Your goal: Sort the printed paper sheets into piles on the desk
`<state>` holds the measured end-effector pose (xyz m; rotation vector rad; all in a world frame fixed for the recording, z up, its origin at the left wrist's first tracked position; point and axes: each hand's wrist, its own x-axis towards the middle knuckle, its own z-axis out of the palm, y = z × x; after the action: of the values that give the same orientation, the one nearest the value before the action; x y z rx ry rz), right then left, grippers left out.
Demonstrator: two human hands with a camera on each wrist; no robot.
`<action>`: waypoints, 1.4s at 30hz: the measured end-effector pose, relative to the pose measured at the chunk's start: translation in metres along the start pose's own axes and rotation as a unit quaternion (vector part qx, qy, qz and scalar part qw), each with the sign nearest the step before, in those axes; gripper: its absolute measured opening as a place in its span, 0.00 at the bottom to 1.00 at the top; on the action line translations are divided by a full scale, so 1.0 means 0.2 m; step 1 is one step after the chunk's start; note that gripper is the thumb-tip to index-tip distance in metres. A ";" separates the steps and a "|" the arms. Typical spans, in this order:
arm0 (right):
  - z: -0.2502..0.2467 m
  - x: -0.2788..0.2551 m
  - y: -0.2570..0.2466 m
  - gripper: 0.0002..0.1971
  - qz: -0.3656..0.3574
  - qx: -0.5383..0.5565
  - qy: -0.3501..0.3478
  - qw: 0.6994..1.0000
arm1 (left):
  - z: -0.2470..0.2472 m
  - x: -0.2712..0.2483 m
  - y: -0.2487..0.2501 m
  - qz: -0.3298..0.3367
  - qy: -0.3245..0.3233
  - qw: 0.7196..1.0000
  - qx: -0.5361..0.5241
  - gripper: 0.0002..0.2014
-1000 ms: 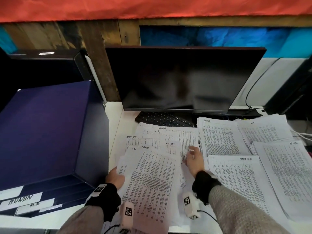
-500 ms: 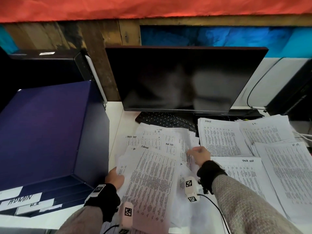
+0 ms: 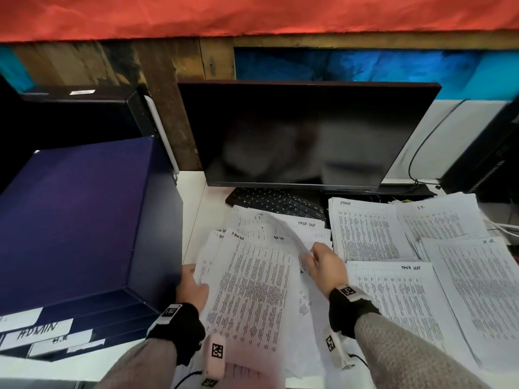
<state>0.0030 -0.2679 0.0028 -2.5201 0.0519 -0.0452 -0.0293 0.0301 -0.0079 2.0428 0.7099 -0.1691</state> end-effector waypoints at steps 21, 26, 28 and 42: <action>-0.11 -0.07 0.08 0.04 -0.040 -0.071 0.020 0.996 | 0.04 0.05 -0.05 0.038 0.001 0.999 0.001 0.26; -0.09 -0.10 0.09 0.13 -0.053 -0.040 -0.012 0.998 | 0.04 0.05 -0.05 0.032 0.004 0.999 0.000 0.25; -0.07 -0.12 0.09 0.19 -0.079 -0.044 -0.030 0.995 | 0.04 0.05 -0.05 0.032 0.005 0.999 0.003 0.24; -0.09 -0.09 0.03 0.07 -0.078 0.013 0.092 0.993 | 0.03 0.04 -0.05 0.041 0.011 0.999 -0.019 0.31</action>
<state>-0.0150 -0.2826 0.0135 -2.4823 -0.0713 -0.3381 -0.0275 0.0319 -0.0221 2.0354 0.6377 -0.0844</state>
